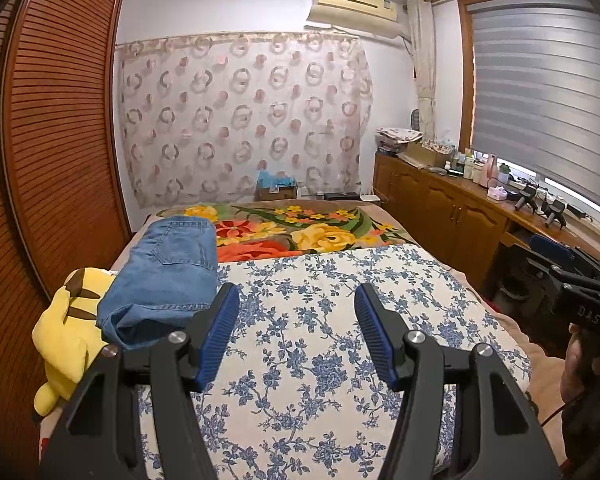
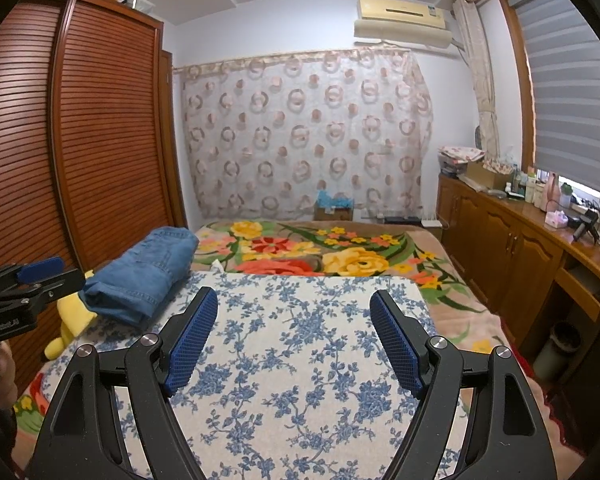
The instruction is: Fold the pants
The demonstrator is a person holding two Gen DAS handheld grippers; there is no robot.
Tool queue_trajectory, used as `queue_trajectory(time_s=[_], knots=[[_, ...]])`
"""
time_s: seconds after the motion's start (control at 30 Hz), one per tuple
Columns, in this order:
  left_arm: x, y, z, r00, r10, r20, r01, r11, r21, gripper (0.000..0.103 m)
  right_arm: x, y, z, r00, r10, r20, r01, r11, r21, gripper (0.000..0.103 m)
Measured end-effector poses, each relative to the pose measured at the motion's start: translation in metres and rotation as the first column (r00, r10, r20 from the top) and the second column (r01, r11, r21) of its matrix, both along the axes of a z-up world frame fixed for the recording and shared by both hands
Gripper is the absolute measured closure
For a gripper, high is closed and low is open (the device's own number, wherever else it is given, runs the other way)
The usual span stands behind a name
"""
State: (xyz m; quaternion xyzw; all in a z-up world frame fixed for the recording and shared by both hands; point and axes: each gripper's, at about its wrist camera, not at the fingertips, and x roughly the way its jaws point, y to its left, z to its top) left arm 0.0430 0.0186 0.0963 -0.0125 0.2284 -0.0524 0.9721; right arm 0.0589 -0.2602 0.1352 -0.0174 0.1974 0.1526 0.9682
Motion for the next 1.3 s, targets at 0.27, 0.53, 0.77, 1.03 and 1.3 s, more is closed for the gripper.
queue_trajectory(time_s=[0.27,0.53,0.77,1.03,1.3], knots=[[0.000,0.001,-0.001,1.000,0.002,0.000,-0.002,1.000,0.000,0.043,0.000,-0.003,0.001,1.000,0.002,0.002,-0.002,1.000,0.002,0.022],[0.000,0.001,-0.001,1.000,0.002,0.001,-0.002,1.000,0.000,0.043,0.000,-0.002,0.000,1.000,0.000,0.002,0.000,1.000,0.000,0.022],[0.000,0.002,-0.001,1.000,0.003,0.001,-0.003,1.000,-0.001,0.043,0.001,-0.007,0.003,1.000,-0.005,0.003,0.005,1.000,0.001,0.022],[0.000,0.002,-0.001,1.000,0.001,0.000,-0.001,1.000,-0.002,0.043,0.000,-0.008,0.003,1.000,-0.006,0.005,0.006,1.000,0.001,0.022],[-0.001,0.004,-0.002,1.000,0.002,0.002,-0.002,1.000,-0.001,0.043,0.004,-0.014,0.001,1.000,-0.018,-0.002,0.018,1.000,0.001,0.022]])
